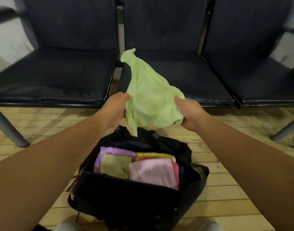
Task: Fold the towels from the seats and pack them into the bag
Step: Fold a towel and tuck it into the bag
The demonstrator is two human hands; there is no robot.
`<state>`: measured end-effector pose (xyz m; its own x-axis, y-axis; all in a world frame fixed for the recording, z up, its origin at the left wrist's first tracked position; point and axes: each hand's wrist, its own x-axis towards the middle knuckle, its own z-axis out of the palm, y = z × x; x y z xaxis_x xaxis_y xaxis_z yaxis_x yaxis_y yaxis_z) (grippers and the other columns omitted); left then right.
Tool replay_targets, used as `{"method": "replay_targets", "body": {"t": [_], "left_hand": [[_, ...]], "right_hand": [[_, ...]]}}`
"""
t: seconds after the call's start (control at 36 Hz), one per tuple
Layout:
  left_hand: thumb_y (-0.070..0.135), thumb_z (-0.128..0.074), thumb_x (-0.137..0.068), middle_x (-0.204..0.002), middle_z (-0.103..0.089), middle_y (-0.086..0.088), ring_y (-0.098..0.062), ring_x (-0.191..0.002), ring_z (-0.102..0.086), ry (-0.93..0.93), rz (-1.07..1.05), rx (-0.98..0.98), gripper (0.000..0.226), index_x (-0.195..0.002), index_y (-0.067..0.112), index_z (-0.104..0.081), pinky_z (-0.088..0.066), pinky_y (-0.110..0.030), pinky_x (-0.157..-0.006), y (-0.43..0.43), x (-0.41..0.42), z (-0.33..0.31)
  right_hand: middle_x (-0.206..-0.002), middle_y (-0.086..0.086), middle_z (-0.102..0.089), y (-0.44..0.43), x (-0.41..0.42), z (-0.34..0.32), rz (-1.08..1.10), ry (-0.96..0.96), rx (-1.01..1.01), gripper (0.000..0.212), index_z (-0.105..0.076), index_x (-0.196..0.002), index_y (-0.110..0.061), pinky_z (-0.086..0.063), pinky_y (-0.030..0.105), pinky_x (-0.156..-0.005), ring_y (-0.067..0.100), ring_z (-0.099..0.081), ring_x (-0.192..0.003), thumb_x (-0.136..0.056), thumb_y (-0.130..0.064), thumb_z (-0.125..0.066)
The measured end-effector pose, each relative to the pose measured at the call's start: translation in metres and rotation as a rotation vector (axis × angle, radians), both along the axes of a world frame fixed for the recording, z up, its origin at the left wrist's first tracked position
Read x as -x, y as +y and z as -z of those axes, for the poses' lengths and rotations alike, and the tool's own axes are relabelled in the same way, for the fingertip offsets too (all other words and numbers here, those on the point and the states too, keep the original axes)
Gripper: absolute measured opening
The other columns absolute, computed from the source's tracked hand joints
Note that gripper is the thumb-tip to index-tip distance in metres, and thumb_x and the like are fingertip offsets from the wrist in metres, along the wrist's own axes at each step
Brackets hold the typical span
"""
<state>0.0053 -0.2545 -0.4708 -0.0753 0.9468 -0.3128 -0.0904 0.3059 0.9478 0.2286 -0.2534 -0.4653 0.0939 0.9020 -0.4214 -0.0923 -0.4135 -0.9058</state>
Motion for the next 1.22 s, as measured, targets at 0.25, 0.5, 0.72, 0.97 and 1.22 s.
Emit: {"method": "replay_targets", "body": {"t": [0.25,0.5,0.72,0.97,1.22], "left_hand": [[0.013,-0.064,-0.093,-0.114,-0.073,-0.012,-0.028,-0.104,-0.071,0.044,0.198,0.148,0.032,-0.123,0.003,-0.063,-0.057,-0.045,-0.087,-0.042,0.050,-0.063],[0.012,-0.054,-0.100,-0.120,-0.070,-0.013,-0.027,-0.104,-0.070,0.100,0.206,0.195,0.031,-0.129,0.004,-0.058,-0.061,-0.039,-0.076,-0.086,0.077,-0.084],[0.016,-0.063,-0.097,-0.107,-0.064,-0.010,-0.022,-0.087,-0.064,0.422,-0.089,-0.210,0.022,-0.118,0.019,-0.059,-0.053,-0.036,-0.066,-0.099,0.076,-0.161],[-0.018,-0.037,-0.074,-0.123,-0.064,-0.026,-0.035,-0.113,-0.065,-0.559,0.052,-0.673,0.052,-0.121,-0.009,-0.058,-0.054,-0.038,-0.097,-0.116,0.081,-0.320],[0.008,-0.065,-0.093,-0.080,-0.067,-0.009,-0.012,-0.061,-0.067,0.311,-0.082,-0.686,0.005,-0.088,0.007,-0.065,-0.061,-0.024,-0.069,-0.106,0.079,-0.379]], "right_hand": [[-0.103,0.013,-0.070,-0.044,-0.046,-0.049,-0.151,-0.178,-0.011,0.017,-0.069,-0.104,0.000,-0.043,0.029,-0.050,0.023,-0.066,-0.080,-0.090,-0.009,-0.071],[-0.101,0.008,-0.067,-0.087,-0.049,-0.087,-0.088,-0.354,-0.181,0.015,-0.055,-0.104,-0.014,-0.054,0.030,-0.055,0.017,-0.066,-0.077,-0.096,-0.015,-0.067],[-0.105,0.014,-0.072,-0.101,-0.037,-0.166,-0.029,-0.032,-0.322,0.017,-0.069,-0.108,-0.005,-0.062,0.032,-0.067,0.020,-0.071,-0.088,-0.094,-0.016,-0.068],[-0.123,0.018,-0.067,-0.104,-0.032,-0.304,-0.062,0.516,-0.694,0.052,-0.060,-0.122,0.002,-0.059,0.035,-0.090,0.028,-0.068,-0.111,-0.087,0.024,-0.029],[-0.076,0.014,-0.066,-0.092,-0.033,-0.377,0.162,-0.116,-0.731,0.013,-0.060,-0.111,-0.003,-0.057,0.023,-0.051,0.017,-0.067,-0.053,-0.099,-0.008,-0.059]]}}
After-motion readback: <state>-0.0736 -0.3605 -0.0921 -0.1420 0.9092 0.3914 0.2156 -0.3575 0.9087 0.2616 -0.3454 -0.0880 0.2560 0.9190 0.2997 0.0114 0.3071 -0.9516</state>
